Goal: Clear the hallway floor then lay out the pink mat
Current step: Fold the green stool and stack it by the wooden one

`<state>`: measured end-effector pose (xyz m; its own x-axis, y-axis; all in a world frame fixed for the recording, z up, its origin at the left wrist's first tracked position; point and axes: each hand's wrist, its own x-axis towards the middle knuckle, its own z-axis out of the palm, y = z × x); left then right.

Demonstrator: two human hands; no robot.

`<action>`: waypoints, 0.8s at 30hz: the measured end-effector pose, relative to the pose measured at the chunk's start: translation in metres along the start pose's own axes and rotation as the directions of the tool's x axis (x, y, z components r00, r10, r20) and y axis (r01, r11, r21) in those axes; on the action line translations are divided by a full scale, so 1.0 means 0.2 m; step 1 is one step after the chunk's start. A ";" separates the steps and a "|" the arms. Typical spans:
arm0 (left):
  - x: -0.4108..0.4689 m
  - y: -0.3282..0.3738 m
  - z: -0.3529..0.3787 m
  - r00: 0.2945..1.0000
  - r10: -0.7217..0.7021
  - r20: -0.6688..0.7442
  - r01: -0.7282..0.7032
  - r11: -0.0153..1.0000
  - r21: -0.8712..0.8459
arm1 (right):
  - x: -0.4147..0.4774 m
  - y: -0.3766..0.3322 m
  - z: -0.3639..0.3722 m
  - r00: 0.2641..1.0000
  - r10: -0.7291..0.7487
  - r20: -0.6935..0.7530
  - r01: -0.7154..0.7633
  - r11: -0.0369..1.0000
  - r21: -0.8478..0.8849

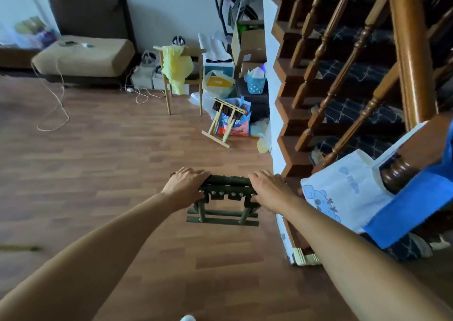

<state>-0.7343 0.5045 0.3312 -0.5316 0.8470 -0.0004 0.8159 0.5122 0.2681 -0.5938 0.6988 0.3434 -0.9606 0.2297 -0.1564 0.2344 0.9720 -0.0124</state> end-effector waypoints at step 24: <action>1.48 -1.03 -0.12 0.998 0.066 0.015 -0.067 0.998 0.006 | 1.69 0.30 -0.10 0.999 0.045 -0.030 -0.044 0.998 0.043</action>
<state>-1.0643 0.6465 0.2997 -0.4727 0.8812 0.0029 0.8509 0.4555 0.2618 -0.9069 0.8354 0.3094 -0.9531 0.2744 -0.1274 0.2823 0.9581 -0.0479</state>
